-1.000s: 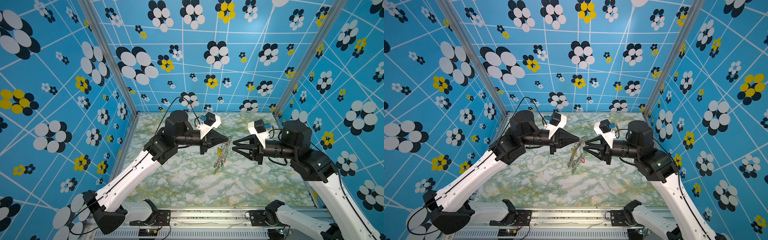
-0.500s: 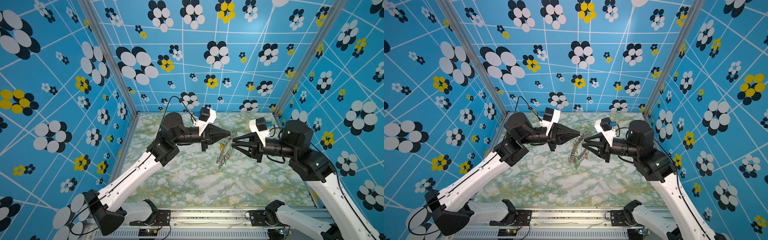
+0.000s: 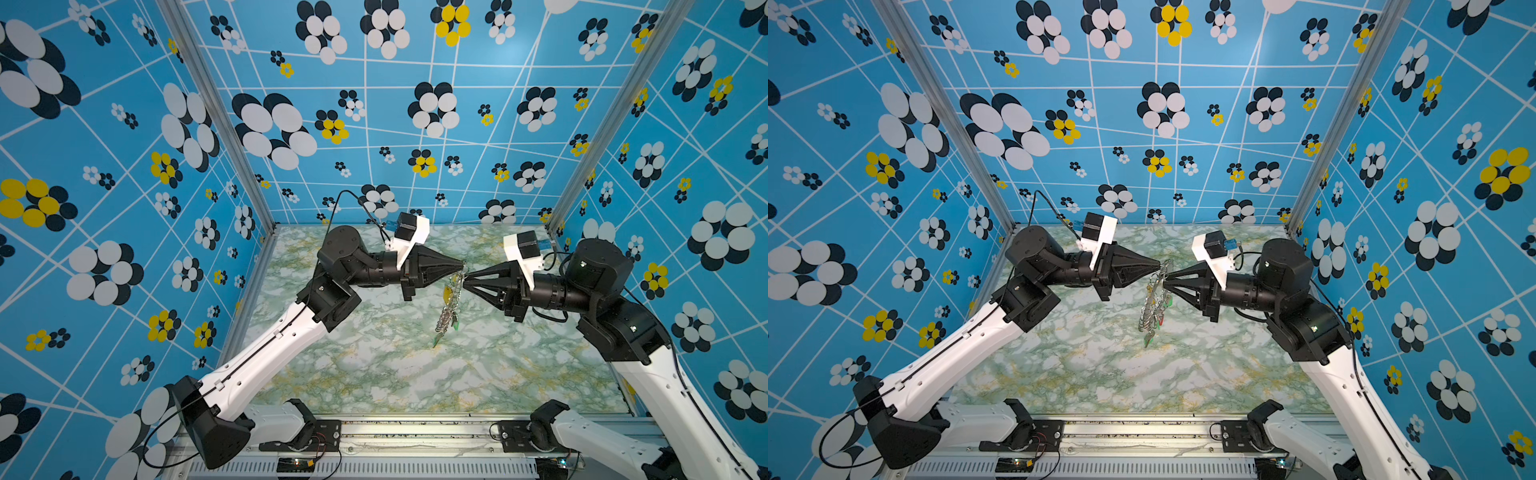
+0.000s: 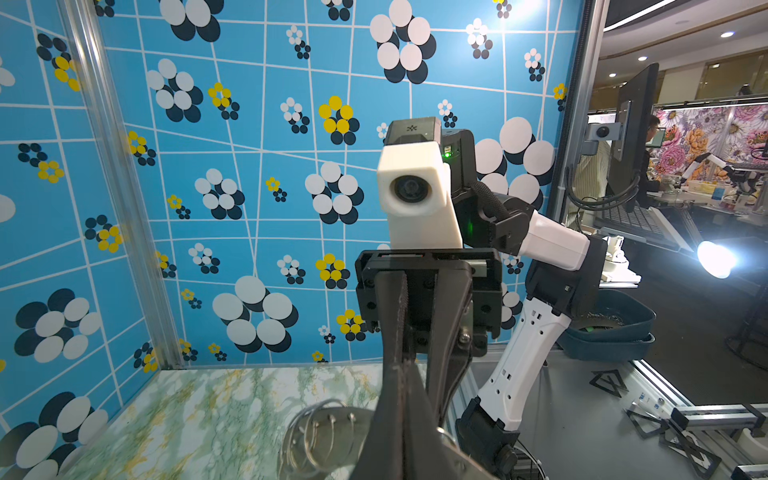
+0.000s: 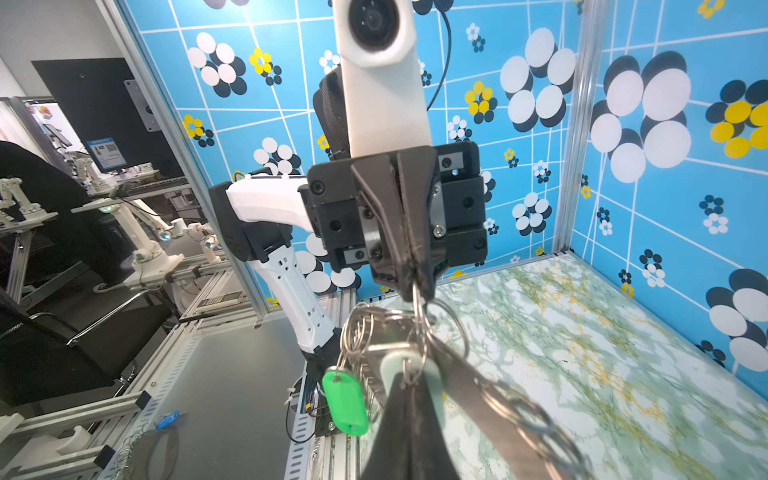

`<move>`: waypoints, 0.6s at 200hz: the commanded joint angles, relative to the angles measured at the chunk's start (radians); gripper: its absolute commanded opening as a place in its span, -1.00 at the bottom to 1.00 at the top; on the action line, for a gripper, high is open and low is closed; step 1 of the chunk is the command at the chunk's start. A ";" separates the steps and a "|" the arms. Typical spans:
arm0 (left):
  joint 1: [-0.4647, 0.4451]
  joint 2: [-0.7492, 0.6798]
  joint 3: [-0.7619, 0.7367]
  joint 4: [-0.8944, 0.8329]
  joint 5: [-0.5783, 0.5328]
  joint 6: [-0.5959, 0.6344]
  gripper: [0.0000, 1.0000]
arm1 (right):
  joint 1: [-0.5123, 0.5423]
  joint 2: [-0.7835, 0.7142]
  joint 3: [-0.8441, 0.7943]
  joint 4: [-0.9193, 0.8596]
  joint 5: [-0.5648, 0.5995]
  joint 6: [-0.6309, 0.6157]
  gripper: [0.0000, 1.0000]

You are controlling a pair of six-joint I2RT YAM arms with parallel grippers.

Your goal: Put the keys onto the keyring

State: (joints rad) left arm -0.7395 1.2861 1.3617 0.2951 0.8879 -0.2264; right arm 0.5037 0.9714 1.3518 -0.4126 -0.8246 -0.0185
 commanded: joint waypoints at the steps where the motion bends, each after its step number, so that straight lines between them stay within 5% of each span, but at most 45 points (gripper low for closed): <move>1: 0.008 0.001 -0.006 0.084 0.022 -0.026 -1.00 | 0.004 0.001 0.011 0.055 -0.041 0.028 -0.65; 120: 0.005 0.024 -0.018 0.177 0.033 -0.083 -1.00 | 0.003 0.021 -0.049 0.224 -0.118 0.171 -1.00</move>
State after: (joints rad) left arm -0.7349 1.2984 1.3586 0.3843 0.9062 -0.2749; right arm 0.5037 0.9867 1.3315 -0.2878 -0.9047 0.0849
